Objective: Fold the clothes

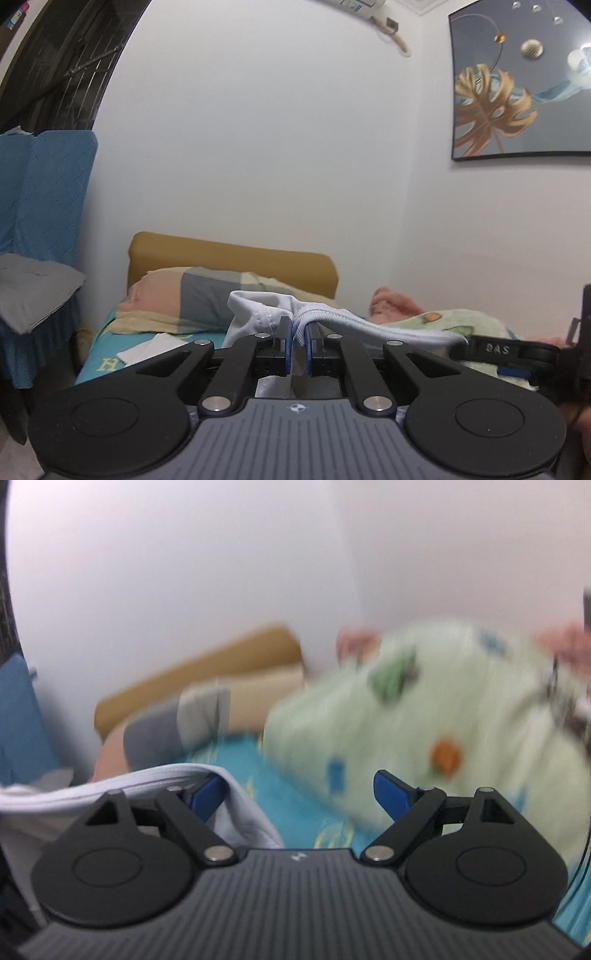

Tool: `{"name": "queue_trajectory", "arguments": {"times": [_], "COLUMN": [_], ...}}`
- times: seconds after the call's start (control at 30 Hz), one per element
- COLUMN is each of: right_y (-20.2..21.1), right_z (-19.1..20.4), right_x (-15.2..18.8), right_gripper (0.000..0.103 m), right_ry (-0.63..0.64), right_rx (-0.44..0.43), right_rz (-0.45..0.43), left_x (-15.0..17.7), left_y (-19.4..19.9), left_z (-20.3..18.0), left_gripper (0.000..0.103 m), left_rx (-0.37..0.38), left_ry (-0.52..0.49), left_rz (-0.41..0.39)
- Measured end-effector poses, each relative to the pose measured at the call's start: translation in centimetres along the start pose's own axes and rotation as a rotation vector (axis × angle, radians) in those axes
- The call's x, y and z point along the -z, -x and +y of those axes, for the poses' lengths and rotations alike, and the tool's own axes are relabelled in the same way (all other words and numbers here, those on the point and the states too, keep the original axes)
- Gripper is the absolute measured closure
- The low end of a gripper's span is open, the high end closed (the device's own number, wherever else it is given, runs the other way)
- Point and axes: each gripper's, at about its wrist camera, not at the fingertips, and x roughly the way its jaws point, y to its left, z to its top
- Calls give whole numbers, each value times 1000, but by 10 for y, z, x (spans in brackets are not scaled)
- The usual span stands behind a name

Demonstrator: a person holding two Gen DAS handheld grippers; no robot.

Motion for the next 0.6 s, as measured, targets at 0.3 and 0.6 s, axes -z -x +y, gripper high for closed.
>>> {"name": "queue_trajectory", "arguments": {"times": [0.3,0.6], "right_y": [-65,-14], "right_z": [9,24], "right_x": [68,25], "right_gripper": [15,15], "right_ry": [36,73], "right_rx": [-36,-10], "right_rz": [464,62], "left_x": [6,21], "left_y": [-16,-48], "left_z": [26,63], "left_gripper": [96,94], "left_rx": [-76,-142], "left_ry": [84,163], "left_rz": [115,302]}}
